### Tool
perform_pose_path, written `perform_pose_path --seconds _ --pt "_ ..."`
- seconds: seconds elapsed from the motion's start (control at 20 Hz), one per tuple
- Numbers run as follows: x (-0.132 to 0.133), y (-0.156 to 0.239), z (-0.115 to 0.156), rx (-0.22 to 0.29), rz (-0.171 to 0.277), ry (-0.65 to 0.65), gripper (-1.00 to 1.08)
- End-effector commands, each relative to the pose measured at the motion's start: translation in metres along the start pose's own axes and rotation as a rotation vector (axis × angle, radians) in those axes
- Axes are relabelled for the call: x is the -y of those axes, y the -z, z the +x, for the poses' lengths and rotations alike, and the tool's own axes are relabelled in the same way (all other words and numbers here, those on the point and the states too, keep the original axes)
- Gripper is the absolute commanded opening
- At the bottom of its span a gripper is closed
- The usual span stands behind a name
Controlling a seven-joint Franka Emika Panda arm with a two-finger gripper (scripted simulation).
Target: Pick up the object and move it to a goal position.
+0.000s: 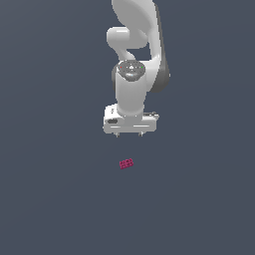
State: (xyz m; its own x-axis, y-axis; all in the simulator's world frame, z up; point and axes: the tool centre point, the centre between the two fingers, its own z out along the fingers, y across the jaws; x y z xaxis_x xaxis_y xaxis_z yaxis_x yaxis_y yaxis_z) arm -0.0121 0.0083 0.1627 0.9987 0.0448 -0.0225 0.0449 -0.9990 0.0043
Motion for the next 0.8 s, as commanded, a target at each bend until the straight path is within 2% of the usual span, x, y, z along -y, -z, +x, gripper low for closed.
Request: perform_pose_path --seconds 0.0,0.45,0.75 --pt "0.0 0.0 0.0 0.0 0.0 0.0 1.0" --pt "-0.012 -0.001 -0.006 0.017 -0.027 0.003 1.0" --pt "-0.012 -0.001 -0.006 0.017 -0.028 0.004 1.0"
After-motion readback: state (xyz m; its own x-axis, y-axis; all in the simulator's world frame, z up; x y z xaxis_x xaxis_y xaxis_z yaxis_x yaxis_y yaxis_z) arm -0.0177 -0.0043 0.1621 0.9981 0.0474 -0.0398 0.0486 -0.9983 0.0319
